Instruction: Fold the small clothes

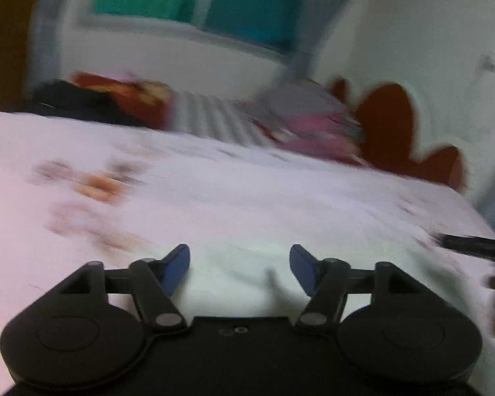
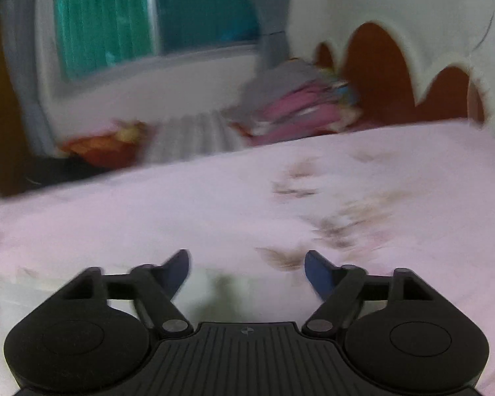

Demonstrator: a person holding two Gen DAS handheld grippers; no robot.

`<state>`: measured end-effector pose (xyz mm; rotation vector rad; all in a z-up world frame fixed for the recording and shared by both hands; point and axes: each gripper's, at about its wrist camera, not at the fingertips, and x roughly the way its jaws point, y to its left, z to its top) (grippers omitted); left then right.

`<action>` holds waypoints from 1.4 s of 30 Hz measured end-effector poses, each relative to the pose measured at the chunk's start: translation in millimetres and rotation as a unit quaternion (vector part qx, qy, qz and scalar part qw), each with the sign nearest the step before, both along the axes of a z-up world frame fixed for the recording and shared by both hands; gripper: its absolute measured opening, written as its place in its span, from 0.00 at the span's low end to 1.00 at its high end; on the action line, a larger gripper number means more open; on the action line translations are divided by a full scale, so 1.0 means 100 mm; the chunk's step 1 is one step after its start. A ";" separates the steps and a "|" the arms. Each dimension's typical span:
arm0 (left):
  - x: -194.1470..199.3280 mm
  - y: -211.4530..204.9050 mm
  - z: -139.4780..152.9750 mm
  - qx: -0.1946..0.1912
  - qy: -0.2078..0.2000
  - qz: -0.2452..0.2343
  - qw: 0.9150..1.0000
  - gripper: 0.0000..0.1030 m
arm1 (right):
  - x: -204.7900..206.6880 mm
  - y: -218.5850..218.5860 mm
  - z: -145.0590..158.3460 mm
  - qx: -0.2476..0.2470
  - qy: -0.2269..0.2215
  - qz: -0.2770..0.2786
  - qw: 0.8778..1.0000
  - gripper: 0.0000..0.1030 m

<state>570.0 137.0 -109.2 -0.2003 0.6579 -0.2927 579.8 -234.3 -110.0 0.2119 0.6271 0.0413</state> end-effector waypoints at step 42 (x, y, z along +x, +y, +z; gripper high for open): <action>-0.68 -1.08 -0.25 0.108 0.022 -0.017 0.994 0.74 | -0.73 0.77 -0.10 -0.062 0.038 0.173 0.982 0.47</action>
